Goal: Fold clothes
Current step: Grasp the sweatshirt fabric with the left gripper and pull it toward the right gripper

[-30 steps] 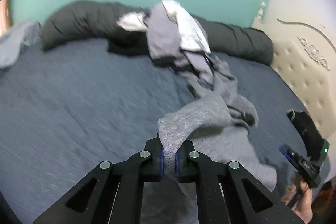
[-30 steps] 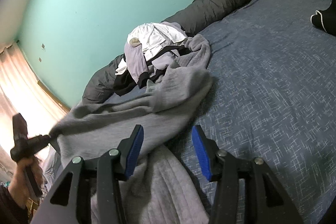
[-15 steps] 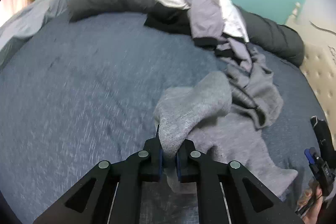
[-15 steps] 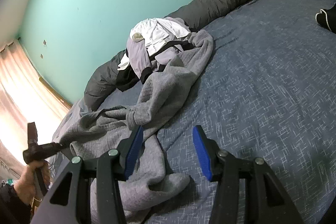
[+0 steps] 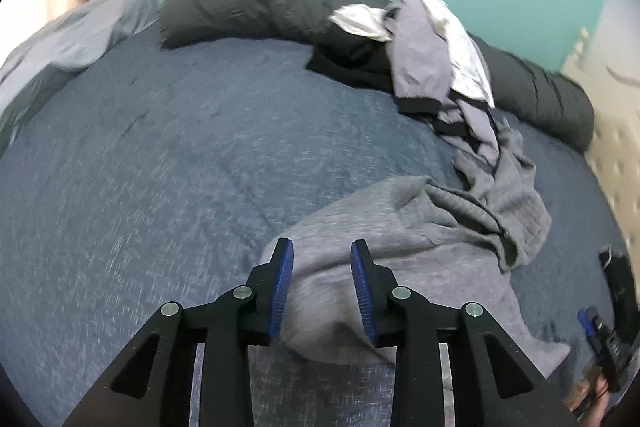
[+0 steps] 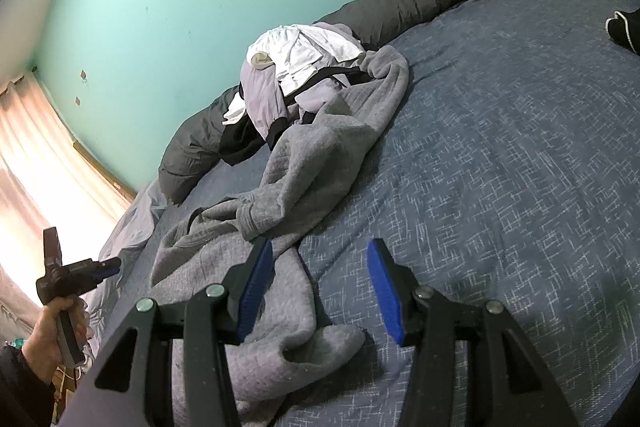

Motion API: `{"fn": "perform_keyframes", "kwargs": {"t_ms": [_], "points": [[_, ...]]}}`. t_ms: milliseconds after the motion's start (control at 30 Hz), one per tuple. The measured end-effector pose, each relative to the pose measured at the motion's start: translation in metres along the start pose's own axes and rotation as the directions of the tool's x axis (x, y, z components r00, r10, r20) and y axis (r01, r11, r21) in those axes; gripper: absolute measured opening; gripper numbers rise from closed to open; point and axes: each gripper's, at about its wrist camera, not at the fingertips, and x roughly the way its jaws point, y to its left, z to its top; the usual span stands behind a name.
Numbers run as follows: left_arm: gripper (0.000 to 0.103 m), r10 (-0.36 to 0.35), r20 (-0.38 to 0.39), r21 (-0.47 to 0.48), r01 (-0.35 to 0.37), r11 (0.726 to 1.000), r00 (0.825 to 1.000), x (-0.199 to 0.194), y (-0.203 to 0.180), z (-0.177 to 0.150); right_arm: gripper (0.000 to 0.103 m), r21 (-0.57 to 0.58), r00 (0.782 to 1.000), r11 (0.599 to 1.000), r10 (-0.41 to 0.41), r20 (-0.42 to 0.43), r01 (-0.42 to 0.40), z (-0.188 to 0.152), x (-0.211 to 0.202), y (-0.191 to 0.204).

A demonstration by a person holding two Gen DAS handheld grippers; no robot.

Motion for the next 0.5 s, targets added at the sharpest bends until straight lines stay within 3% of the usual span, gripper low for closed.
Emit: {"fn": "perform_keyframes", "kwargs": {"t_ms": [133, 300, 500], "points": [[0.035, 0.007, -0.034, 0.091, -0.004, 0.996, 0.999, 0.025, -0.030, 0.012, 0.050, -0.001, 1.000, 1.000, -0.004, -0.009, 0.004, -0.001, 0.003, -0.002], [0.046, 0.040, -0.068, 0.167, -0.028, 0.986, 0.997, 0.064, -0.060, 0.032, 0.050, 0.003, 1.000, 1.000, -0.012, -0.022, 0.012, -0.001, 0.008, -0.007], [0.047, 0.099, -0.112, 0.260, -0.067, 0.963, 0.989, 0.106, -0.084, 0.042, 0.050, 0.006, 0.999, 1.000, -0.015, -0.045, 0.015, -0.005, 0.015, -0.010]]}}
